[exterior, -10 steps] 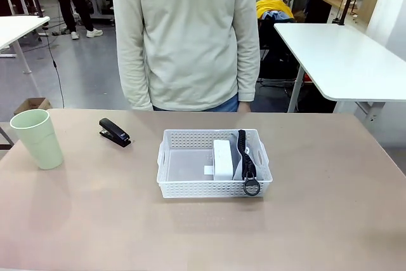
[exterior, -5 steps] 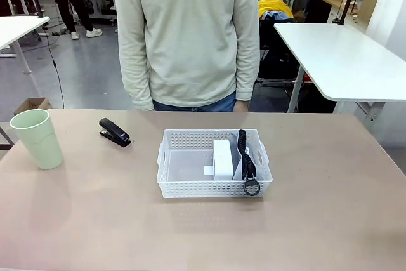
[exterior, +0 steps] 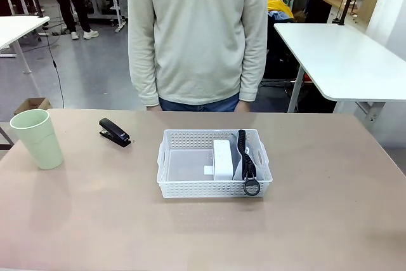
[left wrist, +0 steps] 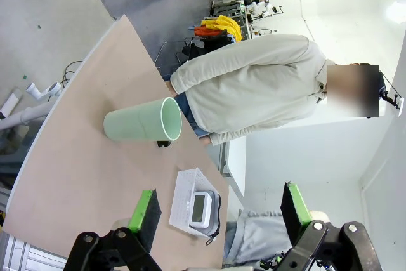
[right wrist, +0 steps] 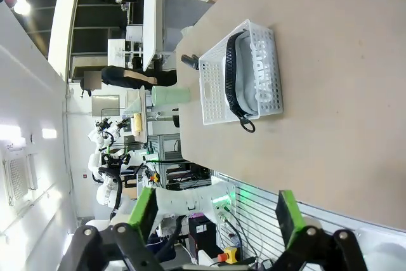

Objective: Efficiently arrange items inside the basket to fit them all.
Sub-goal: Pick up the Stapler and place it inside the Organizing basket.

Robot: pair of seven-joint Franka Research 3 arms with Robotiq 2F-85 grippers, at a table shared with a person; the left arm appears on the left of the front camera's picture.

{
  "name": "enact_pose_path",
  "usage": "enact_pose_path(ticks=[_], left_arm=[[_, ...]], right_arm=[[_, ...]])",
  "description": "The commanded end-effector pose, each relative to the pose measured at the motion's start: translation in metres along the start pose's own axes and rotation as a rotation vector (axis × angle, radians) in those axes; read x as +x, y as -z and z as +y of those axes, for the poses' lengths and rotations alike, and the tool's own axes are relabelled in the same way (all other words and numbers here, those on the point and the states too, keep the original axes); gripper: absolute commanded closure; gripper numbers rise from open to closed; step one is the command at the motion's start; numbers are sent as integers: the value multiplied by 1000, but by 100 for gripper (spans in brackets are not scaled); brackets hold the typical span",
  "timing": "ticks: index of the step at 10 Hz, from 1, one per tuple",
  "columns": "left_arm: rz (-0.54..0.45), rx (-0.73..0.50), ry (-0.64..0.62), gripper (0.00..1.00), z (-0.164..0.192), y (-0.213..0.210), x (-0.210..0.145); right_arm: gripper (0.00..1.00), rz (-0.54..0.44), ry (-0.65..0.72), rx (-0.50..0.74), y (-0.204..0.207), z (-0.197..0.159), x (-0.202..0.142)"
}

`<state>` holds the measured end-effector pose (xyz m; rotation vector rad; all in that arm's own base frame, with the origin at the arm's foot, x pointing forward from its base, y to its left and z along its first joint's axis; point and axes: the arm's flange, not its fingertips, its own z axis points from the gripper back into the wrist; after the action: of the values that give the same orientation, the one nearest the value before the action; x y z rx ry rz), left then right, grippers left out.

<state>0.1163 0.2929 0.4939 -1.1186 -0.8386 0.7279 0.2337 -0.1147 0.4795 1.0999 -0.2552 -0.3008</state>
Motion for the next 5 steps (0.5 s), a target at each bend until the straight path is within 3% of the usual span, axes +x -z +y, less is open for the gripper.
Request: enact_pose_path(ticks=[1,3,5], left_arm=[[-14,-21,19,0,1,-8,-2],[0,0,0,0,0,0,0],[91,-10,130,0,-49,-15,-4]], right_arm=[[0,3,-27,-3,0,-2,0],[0,3,-27,-3,0,-2,0],[0,3,-27,-3,0,-2,0]])
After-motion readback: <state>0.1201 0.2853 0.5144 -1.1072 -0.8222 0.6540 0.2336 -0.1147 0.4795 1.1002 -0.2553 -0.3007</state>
